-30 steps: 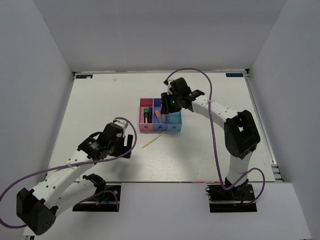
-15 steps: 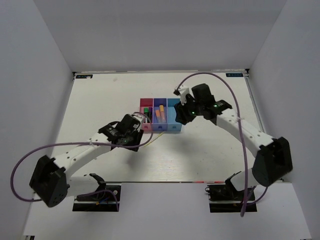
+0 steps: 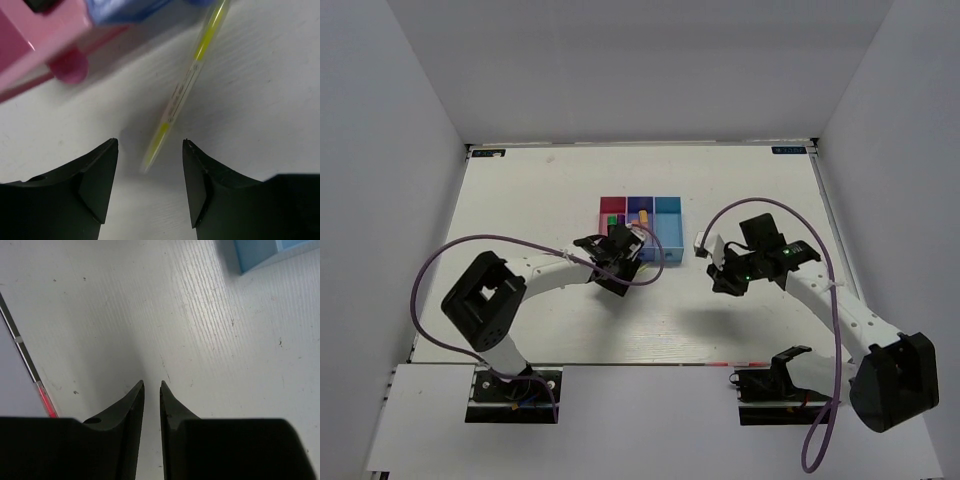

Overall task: Sort the stationery into containers
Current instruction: Grab a piece of stationery with the left arm

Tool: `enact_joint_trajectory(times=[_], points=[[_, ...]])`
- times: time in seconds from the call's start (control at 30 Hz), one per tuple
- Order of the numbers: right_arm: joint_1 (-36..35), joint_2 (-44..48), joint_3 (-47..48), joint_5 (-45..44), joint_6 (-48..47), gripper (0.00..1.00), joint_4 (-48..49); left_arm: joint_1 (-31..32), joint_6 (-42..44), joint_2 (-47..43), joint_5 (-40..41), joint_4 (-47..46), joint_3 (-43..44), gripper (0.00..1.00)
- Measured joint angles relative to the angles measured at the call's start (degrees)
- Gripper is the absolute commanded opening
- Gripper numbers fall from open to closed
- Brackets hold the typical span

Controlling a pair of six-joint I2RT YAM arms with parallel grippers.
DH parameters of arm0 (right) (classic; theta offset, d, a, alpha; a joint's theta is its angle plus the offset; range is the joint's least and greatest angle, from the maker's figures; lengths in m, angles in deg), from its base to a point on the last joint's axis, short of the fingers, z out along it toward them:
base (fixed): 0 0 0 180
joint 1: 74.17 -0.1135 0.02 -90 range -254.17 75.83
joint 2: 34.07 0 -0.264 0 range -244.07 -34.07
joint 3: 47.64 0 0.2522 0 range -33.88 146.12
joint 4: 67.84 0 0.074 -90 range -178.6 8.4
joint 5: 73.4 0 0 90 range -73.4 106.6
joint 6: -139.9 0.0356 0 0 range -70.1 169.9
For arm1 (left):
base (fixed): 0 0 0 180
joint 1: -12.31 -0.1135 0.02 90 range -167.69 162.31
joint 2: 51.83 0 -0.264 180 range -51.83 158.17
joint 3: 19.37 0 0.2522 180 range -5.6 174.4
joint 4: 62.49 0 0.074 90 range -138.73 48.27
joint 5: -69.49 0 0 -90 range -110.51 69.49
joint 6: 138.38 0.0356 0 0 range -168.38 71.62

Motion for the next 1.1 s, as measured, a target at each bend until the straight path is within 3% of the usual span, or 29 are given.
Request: enact_joint_trajectory(times=[0.3,0.5,0.6,0.67,0.77,0.93,1.1], points=[[1.95,0.44,-1.22,3.23,-1.84,0.23,-1.22,-0.09,1.46,4.07,-0.52,-2.29,3.8,0.49],[2.8,1.09,-1.22,4.68,-2.1,0.23,-1.51,-0.92,1.05,5.14,-2.84,-3.98,3.3,0.29],[3.23,1.73,-1.22,5.11,-2.27,0.23,-1.53,-1.01,0.74,4.57,-4.39,-4.96,2.38,0.14],[3.48,1.9,-1.22,5.53,-2.4,0.38,-1.6,-0.83,0.26,3.74,-4.76,-5.64,1.4,0.04],[3.61,1.92,-1.22,5.64,-2.21,0.78,-2.05,-0.44,-0.5,2.19,-5.14,-5.22,0.11,0.0],[3.65,1.99,-1.25,5.01,-3.13,0.8,-2.99,1.55,-1.64,-1.44,-5.44,-0.31,1.27,0.0],[4.0,2.86,-2.36,4.24,-3.17,0.8,-3.15,3.37,-2.05,-4.17,-7.15,3.13,8.83,0.0]])
